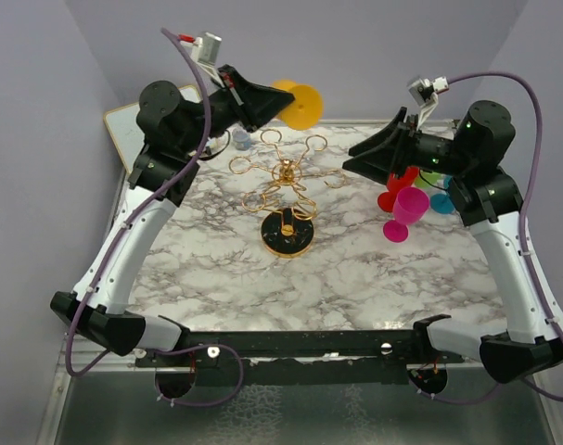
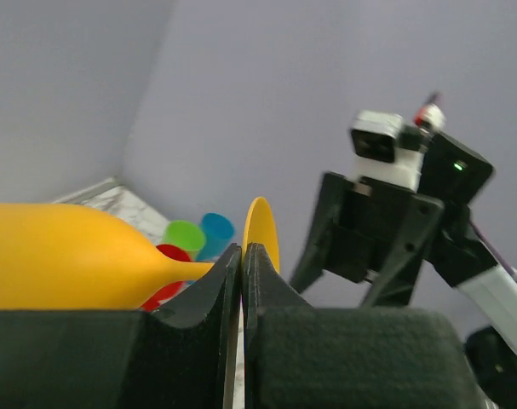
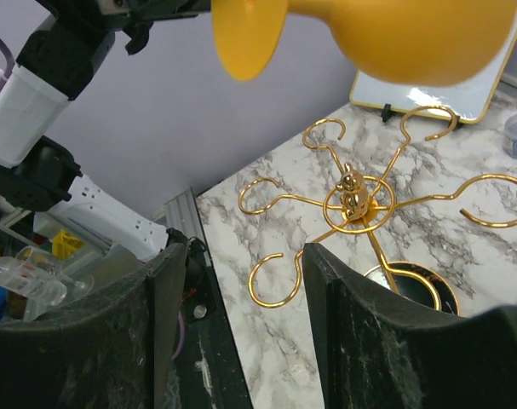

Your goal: Take the wine glass off the wine glass rack

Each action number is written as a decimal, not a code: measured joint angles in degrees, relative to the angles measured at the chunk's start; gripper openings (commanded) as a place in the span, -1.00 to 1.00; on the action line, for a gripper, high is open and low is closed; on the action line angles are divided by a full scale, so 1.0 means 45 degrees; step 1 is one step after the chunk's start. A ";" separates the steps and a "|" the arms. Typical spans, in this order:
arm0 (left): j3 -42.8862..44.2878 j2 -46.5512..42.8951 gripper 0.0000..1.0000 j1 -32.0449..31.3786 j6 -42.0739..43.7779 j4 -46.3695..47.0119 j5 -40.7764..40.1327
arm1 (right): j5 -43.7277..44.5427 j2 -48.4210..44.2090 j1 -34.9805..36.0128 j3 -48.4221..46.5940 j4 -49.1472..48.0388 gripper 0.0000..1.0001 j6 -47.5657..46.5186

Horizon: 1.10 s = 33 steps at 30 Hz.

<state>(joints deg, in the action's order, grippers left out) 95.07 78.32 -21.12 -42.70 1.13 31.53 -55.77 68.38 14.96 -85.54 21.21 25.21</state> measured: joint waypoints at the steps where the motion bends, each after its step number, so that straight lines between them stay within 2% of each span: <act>1: 0.0165 0.0073 -1.00 -0.0593 0.0209 0.0228 0.0165 | -0.0058 -0.0044 0.0000 -0.0102 -0.0005 0.17 0.0005; 5: 0.0398 0.0204 -1.00 -0.2064 0.0869 0.0733 0.0738 | -0.0165 -0.0277 0.0000 -0.0306 -0.0073 0.18 0.0068; 14: 0.0452 0.0515 -1.00 -0.3361 0.1603 0.1098 0.1088 | -0.0160 -0.1438 0.0000 -0.0301 -0.0471 0.18 0.0539; 33: 0.0597 0.0777 -1.00 -0.4056 0.2147 0.1127 0.0874 | 0.0301 -0.1768 0.0000 -0.0209 -0.0257 0.06 0.0389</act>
<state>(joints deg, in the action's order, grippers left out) 97.76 81.82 -39.38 -33.04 6.20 35.46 -54.41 60.42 14.96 -86.48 20.05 26.96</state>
